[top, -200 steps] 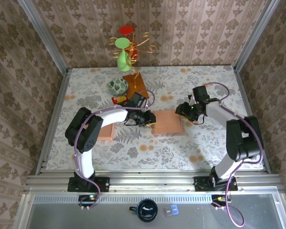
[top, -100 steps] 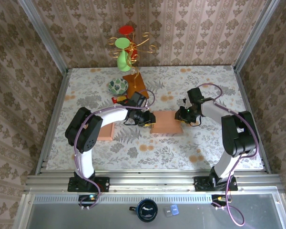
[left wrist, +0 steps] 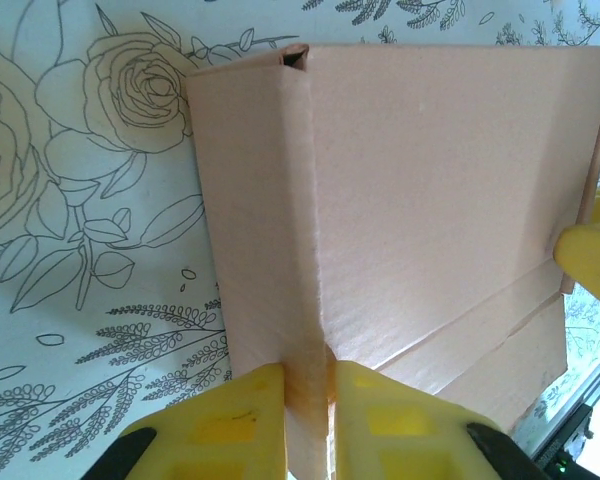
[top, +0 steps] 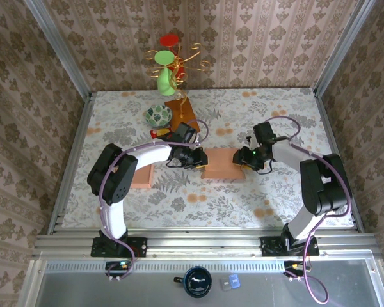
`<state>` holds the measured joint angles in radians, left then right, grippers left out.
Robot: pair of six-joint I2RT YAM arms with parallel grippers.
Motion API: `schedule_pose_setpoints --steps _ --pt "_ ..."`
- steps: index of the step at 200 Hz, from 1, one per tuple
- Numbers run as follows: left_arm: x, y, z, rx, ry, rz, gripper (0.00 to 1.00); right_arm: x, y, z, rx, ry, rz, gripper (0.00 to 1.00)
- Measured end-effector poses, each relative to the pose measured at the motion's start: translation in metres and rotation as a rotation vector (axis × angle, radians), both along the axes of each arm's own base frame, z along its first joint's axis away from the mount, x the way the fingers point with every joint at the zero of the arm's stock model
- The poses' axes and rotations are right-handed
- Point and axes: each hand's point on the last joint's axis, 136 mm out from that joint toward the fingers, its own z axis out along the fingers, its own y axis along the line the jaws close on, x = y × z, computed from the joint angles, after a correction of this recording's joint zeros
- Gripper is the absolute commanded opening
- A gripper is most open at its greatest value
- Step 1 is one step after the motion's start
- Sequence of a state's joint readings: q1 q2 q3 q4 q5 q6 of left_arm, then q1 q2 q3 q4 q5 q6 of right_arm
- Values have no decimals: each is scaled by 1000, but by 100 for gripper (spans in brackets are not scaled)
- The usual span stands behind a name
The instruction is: Fold the paper box
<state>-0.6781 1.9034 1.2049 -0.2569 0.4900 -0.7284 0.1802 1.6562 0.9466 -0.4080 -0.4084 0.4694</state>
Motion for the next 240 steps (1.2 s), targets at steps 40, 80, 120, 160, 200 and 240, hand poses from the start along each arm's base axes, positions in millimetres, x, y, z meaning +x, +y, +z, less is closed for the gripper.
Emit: schedule_pose_setpoints --steps 40,80,120,160,200,240 --pt "1 1 -1 -2 -6 -2 14 5 -8 0 71 -27 -33 61" --pt "1 4 -1 -13 -13 -5 12 6 -3 0 150 -44 -40 62" --pt "3 10 -2 -25 -23 -1 12 9 9 3 241 -72 -26 64" --pt "7 18 -2 -28 -28 12 11 14 22 11 331 -97 -11 64" --pt "10 21 -2 -25 -32 16 12 16 47 21 408 -116 30 57" --pt "11 23 -4 -17 -44 14 19 19 61 29 467 -114 31 49"
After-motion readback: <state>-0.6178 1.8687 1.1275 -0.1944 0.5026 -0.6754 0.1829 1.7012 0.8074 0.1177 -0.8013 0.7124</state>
